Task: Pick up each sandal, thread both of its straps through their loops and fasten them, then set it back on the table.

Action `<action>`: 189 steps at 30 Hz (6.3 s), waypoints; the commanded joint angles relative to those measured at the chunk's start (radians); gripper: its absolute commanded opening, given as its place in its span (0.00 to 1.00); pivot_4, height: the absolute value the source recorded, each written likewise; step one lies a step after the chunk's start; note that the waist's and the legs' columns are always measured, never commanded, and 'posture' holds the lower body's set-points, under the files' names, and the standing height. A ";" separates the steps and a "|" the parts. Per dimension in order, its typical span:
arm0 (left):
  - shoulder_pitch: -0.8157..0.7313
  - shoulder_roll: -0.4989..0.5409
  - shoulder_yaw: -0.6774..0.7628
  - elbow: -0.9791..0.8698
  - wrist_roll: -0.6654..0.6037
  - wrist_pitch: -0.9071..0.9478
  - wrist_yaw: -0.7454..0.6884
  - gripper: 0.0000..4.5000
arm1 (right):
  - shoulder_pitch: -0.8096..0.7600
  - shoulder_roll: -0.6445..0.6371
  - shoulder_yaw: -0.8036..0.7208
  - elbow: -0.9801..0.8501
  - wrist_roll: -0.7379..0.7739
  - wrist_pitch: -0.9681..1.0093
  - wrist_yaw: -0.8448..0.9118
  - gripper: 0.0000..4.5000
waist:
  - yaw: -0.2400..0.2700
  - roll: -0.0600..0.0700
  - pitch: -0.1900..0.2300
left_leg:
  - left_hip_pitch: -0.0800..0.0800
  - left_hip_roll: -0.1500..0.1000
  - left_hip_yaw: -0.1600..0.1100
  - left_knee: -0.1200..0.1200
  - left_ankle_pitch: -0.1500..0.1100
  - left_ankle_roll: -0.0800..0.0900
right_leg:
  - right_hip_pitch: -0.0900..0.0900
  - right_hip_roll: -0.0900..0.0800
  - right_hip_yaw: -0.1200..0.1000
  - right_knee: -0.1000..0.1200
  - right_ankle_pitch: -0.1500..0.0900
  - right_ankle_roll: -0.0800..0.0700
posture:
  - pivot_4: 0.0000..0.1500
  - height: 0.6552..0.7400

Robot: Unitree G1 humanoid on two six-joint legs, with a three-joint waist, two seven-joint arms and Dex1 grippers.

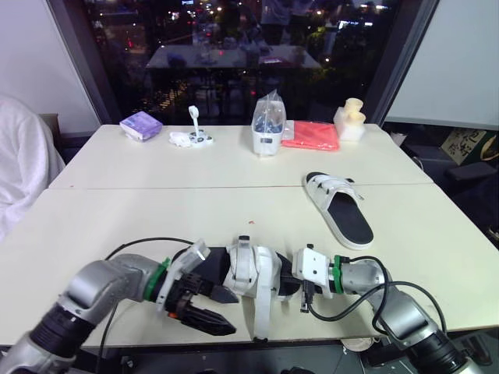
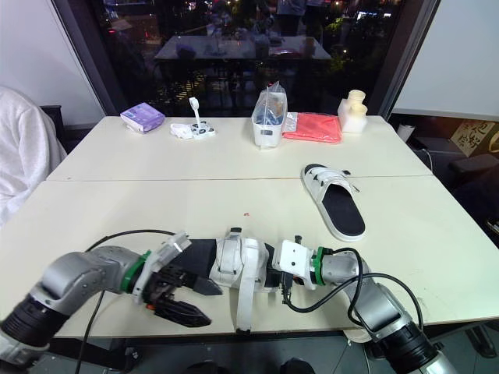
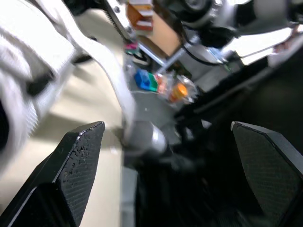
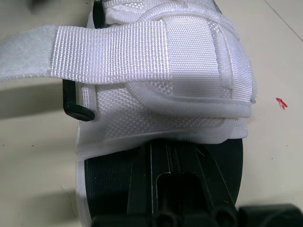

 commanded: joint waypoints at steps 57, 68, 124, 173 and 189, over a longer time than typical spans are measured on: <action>-0.352 -0.336 0.070 0.372 0.006 0.209 0.117 0.01 | 0.051 -0.008 0.024 -0.019 -0.047 0.050 -0.004 0.00 | 0.015 -0.001 0.000 | 0.001 -0.001 -0.001 0.000 0.000 0.000 | 0.000 0.000 0.000 0.000 0.000 0.000 | 1.00 1.00; -0.359 -0.348 0.062 0.419 0.046 0.184 0.095 0.01 | 0.050 -0.008 0.027 -0.020 -0.050 0.049 -0.002 0.00 | 0.016 -0.001 0.000 | 0.001 -0.001 -0.001 0.000 0.000 0.000 | 0.001 0.000 0.000 0.000 0.000 0.000 | 1.00 1.00; -0.464 -0.356 0.037 0.566 0.133 0.246 -0.083 0.01 | 0.065 -0.012 0.022 -0.052 -0.053 0.072 -0.004 0.00 | 0.017 -0.001 0.000 | -0.001 -0.001 -0.002 0.000 0.000 0.000 | -0.001 -0.001 0.000 -0.001 0.000 0.000 | 1.00 1.00; -0.453 -0.362 0.036 0.542 0.127 0.276 -0.101 0.01 | 0.066 -0.008 0.027 -0.042 -0.060 0.064 -0.010 0.00 | 0.017 -0.001 0.000 | -0.001 -0.001 -0.002 -0.001 0.000 0.000 | -0.001 -0.001 0.000 -0.001 0.000 0.000 | 1.00 1.00; -0.432 -0.347 -0.015 0.538 0.178 0.172 -0.132 0.01 | 0.072 -0.014 0.026 -0.060 -0.059 0.076 -0.010 0.00 | 0.017 -0.001 0.000 | -0.001 -0.001 -0.002 -0.001 0.000 0.000 | -0.001 -0.001 0.000 -0.001 0.000 0.000 | 1.00 1.00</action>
